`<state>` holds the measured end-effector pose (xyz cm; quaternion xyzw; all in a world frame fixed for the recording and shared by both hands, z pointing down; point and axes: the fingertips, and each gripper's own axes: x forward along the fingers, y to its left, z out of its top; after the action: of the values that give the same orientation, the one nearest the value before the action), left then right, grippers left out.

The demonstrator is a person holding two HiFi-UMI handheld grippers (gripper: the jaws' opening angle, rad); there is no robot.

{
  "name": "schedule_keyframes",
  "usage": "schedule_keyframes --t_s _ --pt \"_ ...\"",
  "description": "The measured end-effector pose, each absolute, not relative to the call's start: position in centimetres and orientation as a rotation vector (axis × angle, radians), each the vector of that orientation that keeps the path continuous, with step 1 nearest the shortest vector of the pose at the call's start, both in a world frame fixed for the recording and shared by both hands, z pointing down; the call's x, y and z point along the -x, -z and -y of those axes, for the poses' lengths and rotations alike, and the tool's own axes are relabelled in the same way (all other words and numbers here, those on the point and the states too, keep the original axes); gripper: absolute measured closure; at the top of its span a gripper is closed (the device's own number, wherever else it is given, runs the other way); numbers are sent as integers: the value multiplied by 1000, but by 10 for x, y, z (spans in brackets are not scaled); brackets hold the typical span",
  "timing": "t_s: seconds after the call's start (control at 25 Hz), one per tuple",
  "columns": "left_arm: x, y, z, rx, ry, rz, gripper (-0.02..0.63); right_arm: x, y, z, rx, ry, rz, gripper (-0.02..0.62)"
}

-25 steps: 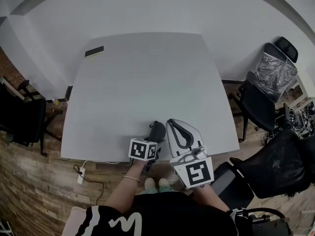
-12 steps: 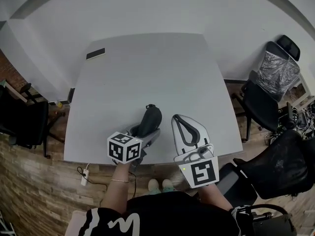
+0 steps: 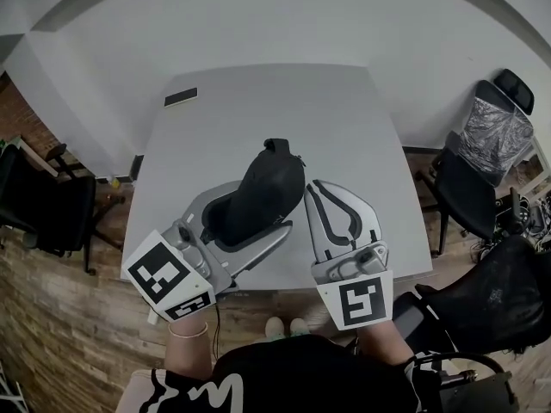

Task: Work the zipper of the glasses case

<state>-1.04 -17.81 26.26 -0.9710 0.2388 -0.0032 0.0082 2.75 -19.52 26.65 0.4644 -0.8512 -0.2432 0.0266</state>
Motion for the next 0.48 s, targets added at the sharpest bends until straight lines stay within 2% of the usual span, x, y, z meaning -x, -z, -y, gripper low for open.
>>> schedule_keyframes --t_s 0.48 --pt "11 -265 148 2987 216 -751 339 -24 -233 174 -1481 883 2662 586"
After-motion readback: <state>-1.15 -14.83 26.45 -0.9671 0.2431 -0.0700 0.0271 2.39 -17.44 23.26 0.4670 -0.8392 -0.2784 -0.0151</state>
